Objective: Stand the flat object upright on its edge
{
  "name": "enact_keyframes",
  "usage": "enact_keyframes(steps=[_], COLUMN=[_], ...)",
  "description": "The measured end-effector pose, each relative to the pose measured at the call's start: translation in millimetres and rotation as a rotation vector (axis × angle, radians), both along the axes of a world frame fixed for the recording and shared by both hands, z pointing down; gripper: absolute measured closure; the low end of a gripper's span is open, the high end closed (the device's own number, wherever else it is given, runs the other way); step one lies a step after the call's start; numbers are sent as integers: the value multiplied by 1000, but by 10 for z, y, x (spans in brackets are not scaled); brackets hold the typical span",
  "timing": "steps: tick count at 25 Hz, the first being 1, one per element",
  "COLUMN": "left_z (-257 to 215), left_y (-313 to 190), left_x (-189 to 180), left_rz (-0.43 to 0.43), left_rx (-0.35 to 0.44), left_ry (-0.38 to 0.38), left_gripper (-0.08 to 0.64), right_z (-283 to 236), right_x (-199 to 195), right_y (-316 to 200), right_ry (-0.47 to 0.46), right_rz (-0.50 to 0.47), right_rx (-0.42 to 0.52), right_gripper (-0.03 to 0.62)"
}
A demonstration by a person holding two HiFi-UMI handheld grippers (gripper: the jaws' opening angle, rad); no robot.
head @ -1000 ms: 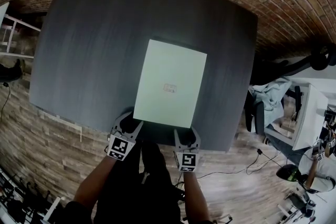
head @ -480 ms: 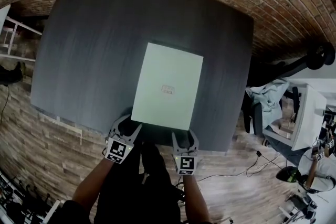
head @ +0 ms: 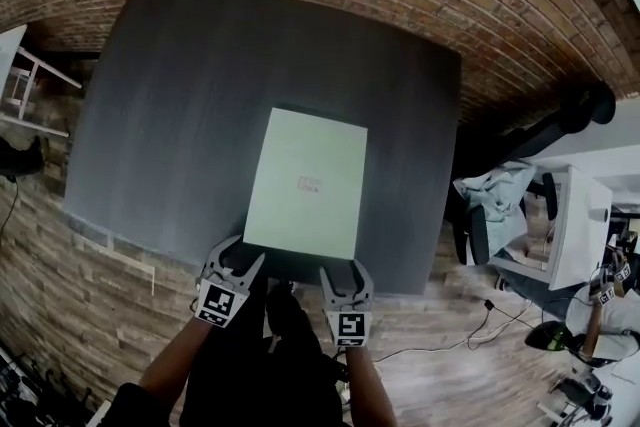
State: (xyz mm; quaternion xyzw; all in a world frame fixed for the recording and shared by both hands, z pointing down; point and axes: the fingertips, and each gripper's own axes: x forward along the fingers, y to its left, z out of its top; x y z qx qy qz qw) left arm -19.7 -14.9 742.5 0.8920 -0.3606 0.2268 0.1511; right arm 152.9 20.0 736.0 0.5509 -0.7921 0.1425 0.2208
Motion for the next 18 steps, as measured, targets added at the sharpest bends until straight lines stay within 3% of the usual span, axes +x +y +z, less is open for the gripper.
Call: enact_keyframes(steps=[18], left_z=[-728], left_y=[-69], left_x=[-31], left_rz=[6], left_rx=[96], left_ry=[20], left_gripper=[354], right_z=[-768], right_x=[-18], right_y=[-126], right_ry=[-1], right_rz=[23], right_rx=[110], right_gripper=[331])
